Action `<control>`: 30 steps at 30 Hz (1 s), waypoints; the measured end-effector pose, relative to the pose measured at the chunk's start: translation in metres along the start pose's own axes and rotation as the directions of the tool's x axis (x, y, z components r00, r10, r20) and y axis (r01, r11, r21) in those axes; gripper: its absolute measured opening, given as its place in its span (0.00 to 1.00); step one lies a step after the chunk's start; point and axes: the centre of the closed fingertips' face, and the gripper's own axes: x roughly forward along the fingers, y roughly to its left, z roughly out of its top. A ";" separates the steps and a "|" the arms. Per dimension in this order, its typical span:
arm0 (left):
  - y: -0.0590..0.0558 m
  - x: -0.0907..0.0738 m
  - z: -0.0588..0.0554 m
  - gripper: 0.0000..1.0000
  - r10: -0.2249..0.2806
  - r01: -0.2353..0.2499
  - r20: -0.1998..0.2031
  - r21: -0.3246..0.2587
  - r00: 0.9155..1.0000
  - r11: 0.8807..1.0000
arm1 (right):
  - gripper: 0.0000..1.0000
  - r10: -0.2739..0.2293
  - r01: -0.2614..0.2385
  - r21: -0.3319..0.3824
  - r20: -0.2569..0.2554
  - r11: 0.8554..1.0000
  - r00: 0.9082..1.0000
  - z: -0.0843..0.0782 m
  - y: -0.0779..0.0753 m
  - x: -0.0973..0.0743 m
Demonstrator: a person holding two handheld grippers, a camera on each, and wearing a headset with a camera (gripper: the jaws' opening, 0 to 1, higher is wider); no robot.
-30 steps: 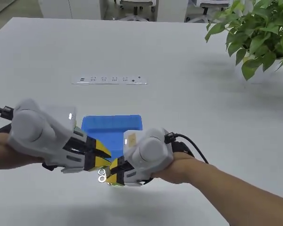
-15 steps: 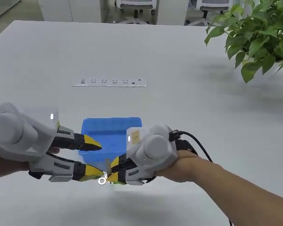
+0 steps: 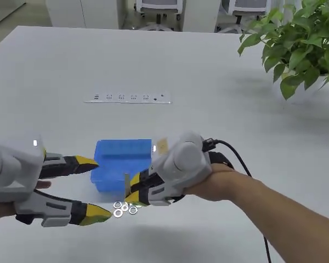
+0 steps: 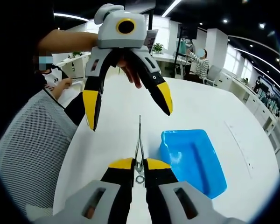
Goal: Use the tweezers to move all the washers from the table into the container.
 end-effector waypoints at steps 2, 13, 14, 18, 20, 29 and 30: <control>0.001 -0.001 0.000 0.75 0.008 -0.008 0.006 -0.016 1.000 1.000 | 0.09 -0.003 0.003 0.005 0.004 1.000 1.000 0.001 -0.005 -0.003; 0.009 -0.003 0.002 0.88 0.068 -0.065 0.057 -0.053 0.996 0.996 | 0.09 -0.041 0.041 -0.032 0.001 0.999 0.999 0.005 -0.039 -0.017; 0.010 -0.004 0.002 0.89 0.075 -0.072 0.059 -0.053 0.995 0.996 | 0.09 -0.041 0.041 -0.038 0.003 0.998 0.999 0.005 -0.042 -0.017; 0.015 -0.005 0.002 0.94 0.100 -0.096 0.063 -0.056 0.993 0.994 | 0.09 -0.042 0.042 -0.048 0.002 0.998 0.999 0.003 -0.049 -0.015; 0.017 -0.007 0.002 0.95 0.106 -0.102 0.072 -0.064 0.992 0.993 | 0.09 -0.040 0.040 -0.052 0.003 0.998 0.999 0.002 -0.051 -0.014; 0.025 -0.010 0.008 0.99 0.124 -0.116 0.106 -0.079 0.987 0.990 | 0.09 -0.032 0.032 -0.057 0.002 0.998 0.999 -0.008 -0.063 -0.001; 0.026 -0.010 0.009 0.99 0.127 -0.119 0.110 -0.081 0.986 0.990 | 0.09 -0.030 0.030 -0.054 0.004 0.998 1.000 -0.008 -0.063 0.000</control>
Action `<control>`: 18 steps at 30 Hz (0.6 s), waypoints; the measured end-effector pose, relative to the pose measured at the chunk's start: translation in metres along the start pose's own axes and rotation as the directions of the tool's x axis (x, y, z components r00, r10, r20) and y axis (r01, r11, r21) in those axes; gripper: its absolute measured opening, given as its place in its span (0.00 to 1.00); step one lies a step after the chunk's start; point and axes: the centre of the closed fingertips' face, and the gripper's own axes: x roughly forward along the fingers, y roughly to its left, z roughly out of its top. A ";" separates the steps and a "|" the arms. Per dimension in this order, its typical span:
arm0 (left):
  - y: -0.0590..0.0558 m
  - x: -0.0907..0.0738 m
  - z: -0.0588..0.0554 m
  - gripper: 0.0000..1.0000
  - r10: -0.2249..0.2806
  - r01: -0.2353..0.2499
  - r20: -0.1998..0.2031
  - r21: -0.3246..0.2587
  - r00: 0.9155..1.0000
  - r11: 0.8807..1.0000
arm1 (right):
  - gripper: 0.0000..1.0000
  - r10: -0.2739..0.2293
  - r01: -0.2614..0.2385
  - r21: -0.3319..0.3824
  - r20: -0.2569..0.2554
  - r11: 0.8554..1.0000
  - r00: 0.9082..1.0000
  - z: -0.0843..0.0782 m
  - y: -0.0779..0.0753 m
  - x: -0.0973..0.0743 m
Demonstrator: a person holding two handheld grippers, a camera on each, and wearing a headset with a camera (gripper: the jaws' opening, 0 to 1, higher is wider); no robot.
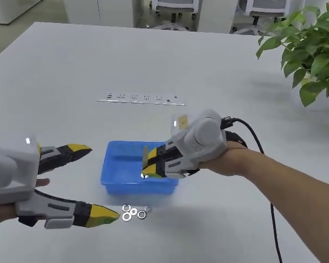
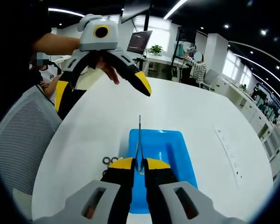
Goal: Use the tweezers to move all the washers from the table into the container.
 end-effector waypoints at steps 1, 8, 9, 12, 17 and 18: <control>0.001 0.001 0.001 0.99 -0.002 0.002 0.001 -0.001 1.000 1.000 | 0.09 -0.001 0.001 0.002 -0.001 1.000 1.000 -0.002 -0.001 0.002; 0.007 0.008 0.004 0.99 -0.018 0.018 -0.003 0.012 1.000 1.000 | 0.09 -0.008 0.008 0.010 -0.007 1.000 1.000 -0.012 -0.009 0.008; 0.007 0.010 0.005 0.98 -0.022 0.022 -0.004 0.013 1.000 1.000 | 0.09 -0.008 0.009 0.015 -0.008 1.000 1.000 -0.013 -0.010 0.009; 0.008 0.015 0.006 0.95 -0.041 0.042 -0.010 0.020 0.999 0.999 | 0.09 -0.008 0.009 0.021 -0.009 1.000 1.000 -0.018 -0.013 0.011; 0.010 0.023 0.010 0.92 -0.060 0.060 -0.013 0.025 0.998 0.998 | 0.10 -0.006 0.007 0.036 -0.013 0.999 1.000 -0.025 -0.017 0.013; 0.011 0.024 0.011 0.92 -0.062 0.063 -0.012 0.025 0.998 0.998 | 0.10 -0.006 0.006 0.038 -0.014 0.999 1.000 -0.026 -0.017 0.014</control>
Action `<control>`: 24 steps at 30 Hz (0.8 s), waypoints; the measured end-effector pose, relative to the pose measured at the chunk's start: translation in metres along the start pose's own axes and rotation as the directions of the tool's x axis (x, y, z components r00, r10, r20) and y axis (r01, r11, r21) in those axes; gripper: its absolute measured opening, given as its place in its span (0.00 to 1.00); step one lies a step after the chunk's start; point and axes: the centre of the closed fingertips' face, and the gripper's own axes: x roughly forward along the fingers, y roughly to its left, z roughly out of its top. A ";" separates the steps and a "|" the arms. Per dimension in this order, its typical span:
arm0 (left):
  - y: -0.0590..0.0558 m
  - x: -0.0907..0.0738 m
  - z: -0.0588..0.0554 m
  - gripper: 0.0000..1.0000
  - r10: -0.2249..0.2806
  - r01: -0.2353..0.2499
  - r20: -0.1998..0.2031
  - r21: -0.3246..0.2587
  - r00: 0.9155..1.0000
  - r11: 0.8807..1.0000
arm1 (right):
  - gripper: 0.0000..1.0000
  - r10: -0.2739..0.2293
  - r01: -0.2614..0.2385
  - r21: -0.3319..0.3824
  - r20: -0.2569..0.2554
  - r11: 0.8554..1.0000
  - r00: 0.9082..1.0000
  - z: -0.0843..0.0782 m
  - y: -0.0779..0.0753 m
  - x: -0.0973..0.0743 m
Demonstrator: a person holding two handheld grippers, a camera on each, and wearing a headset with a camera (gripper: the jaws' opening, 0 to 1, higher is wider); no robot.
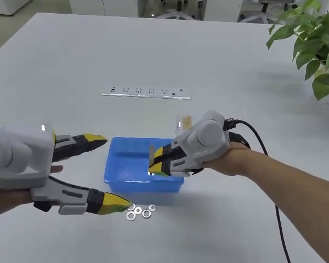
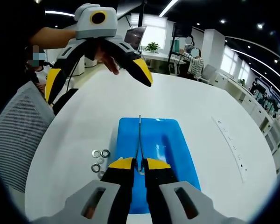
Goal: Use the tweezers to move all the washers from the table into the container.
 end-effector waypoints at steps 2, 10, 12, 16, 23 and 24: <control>0.002 0.003 0.001 0.92 -0.004 0.004 -0.002 0.003 1.000 1.000 | 0.10 0.001 -0.001 0.004 -0.003 1.000 1.000 -0.003 -0.001 0.001; 0.008 0.017 0.007 0.78 -0.027 0.028 -0.009 0.022 1.000 0.999 | 0.10 0.018 -0.018 0.007 -0.015 1.000 1.000 -0.012 -0.001 0.006; 0.010 0.021 0.009 0.71 -0.034 0.035 -0.008 0.024 0.999 0.999 | 0.10 0.021 -0.021 0.007 -0.020 1.000 1.000 -0.015 -0.001 0.007; 0.014 0.029 0.013 0.55 -0.038 0.039 -0.011 0.053 0.999 0.998 | 0.10 0.025 -0.024 0.009 -0.017 1.000 1.000 -0.015 -0.001 0.008; 0.015 0.044 0.020 0.39 -0.077 0.079 -0.017 0.101 0.997 0.992 | 0.10 0.028 -0.028 0.003 -0.014 1.000 1.000 -0.014 -0.001 0.008; 0.015 0.046 0.020 0.37 -0.083 0.084 -0.020 0.109 0.996 0.990 | 0.10 0.029 -0.028 0.003 -0.014 1.000 1.000 -0.014 -0.001 0.007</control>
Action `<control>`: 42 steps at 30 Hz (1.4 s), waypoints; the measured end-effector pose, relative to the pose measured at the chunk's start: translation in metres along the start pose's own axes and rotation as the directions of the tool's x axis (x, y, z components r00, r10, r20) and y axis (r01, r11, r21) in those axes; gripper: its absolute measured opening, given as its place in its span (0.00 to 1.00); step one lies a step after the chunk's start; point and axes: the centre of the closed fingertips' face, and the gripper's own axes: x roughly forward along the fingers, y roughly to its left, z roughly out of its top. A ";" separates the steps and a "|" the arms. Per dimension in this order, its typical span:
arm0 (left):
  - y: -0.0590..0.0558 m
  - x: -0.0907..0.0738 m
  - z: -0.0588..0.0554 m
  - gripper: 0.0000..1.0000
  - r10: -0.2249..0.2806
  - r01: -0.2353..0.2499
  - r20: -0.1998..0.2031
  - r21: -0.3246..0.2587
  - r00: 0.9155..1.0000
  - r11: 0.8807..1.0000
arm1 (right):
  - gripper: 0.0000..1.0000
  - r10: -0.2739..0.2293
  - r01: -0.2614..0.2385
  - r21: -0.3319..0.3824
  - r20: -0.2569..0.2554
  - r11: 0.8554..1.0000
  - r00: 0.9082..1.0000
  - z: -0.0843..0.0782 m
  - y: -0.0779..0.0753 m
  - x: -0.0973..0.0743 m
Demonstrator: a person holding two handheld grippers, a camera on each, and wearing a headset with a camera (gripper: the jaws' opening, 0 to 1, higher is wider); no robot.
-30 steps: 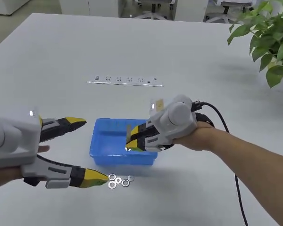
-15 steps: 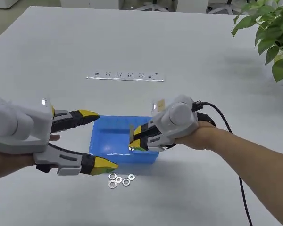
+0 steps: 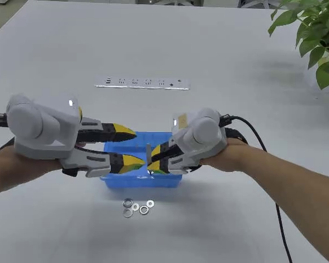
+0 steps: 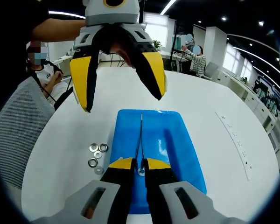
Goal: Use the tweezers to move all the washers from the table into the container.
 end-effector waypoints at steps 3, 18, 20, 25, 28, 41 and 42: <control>-0.002 0.006 0.000 0.28 -0.024 0.024 -0.009 0.025 1.000 0.999 | 0.10 0.001 -0.001 -0.002 0.001 1.000 1.000 0.000 0.000 0.000; 0.001 0.022 0.002 0.08 -0.051 0.052 -0.017 0.079 0.999 0.996 | 0.10 0.006 -0.006 -0.003 0.005 1.000 1.000 -0.001 0.001 0.000; 0.000 0.022 0.001 0.07 -0.058 0.059 -0.018 0.084 0.998 0.995 | 0.10 0.006 -0.006 -0.007 0.004 1.000 1.000 0.000 0.002 0.000; -0.001 0.023 0.001 0.07 -0.064 0.065 -0.018 0.092 0.998 0.994 | 0.10 0.005 -0.005 -0.015 0.000 1.000 1.000 -0.001 0.002 0.000; -0.001 0.024 0.002 0.06 -0.066 0.068 -0.018 0.101 0.998 0.993 | 0.11 0.004 -0.004 -0.015 -0.002 1.000 1.000 0.000 0.001 0.000; -0.005 0.022 0.008 0.05 -0.078 0.078 -0.011 0.121 0.997 0.990 | 0.13 -0.004 0.004 -0.004 -0.002 1.000 1.000 0.002 0.002 -0.006; -0.005 0.021 0.009 0.05 -0.078 0.078 -0.009 0.121 0.997 0.990 | 0.14 -0.003 0.003 0.001 0.002 1.000 1.000 0.003 0.002 -0.007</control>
